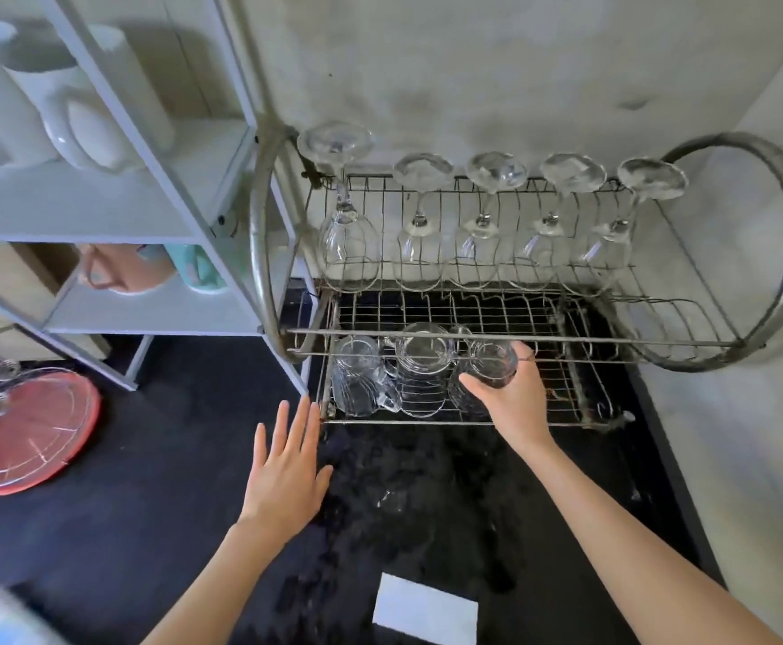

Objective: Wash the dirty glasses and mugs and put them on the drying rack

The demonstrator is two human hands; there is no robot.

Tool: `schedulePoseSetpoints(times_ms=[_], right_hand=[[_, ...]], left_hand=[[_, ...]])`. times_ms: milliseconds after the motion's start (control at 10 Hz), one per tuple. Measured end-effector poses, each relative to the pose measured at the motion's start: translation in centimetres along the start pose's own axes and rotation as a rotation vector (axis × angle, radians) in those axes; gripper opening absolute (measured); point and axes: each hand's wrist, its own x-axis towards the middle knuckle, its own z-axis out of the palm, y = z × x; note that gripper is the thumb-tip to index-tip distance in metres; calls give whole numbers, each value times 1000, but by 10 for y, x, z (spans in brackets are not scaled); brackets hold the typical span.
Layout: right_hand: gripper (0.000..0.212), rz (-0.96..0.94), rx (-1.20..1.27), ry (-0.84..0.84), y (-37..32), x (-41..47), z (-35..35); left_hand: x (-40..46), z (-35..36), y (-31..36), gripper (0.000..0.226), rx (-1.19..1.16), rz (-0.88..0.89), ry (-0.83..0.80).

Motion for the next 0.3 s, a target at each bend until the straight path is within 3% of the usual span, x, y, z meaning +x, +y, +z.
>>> schedulePoseSetpoints(times_ms=[200,300], right_hand=[[79,41,-53,-34,2,5,5],[91,76,-52,-127,-1,5,-2]], left_hand=[[2,2,-4,89,-15,12,47],[2,7,-4,88,-17,14,71]])
